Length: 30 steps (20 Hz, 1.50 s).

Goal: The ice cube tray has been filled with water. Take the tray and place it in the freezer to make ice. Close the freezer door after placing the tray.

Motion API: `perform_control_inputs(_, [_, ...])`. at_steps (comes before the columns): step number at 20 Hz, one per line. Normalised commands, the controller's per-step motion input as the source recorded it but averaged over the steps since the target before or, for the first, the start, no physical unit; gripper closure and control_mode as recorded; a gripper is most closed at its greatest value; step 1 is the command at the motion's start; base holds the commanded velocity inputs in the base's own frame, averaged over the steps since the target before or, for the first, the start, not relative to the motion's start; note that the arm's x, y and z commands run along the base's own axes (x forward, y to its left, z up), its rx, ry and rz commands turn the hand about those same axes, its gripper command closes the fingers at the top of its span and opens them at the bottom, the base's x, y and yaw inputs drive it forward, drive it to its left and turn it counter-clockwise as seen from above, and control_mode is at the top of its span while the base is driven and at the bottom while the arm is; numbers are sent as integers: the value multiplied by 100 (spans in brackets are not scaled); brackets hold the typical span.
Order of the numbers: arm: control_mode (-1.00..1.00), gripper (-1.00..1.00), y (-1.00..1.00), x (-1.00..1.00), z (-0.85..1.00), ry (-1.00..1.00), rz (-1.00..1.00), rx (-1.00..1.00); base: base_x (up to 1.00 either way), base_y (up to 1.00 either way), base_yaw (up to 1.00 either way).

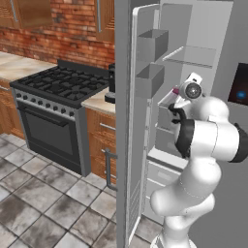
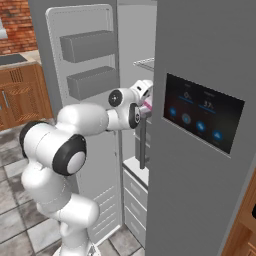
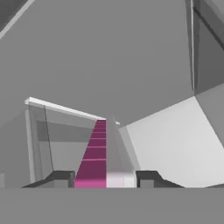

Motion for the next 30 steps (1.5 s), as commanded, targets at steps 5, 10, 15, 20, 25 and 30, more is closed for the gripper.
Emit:
perform_control_inputs(5, [-100,100,-12,23,-9,0,0,0,0,0,0])
perform_control_inputs(10, [-100,100,-13,19,-8,0,0,0,0,0,0])
perform_control_inputs(15, [-100,100,-14,19,-9,0,0,0,0,0,0])
perform_control_inputs(20, [-100,100,-16,25,-11,1,0,0,0,0,0])
perform_control_inputs(25, [-100,100,-18,28,-12,3,0,0,0,0,0])
perform_control_inputs(30, [-100,100,-20,31,-10,5,0,0,0,0,0])
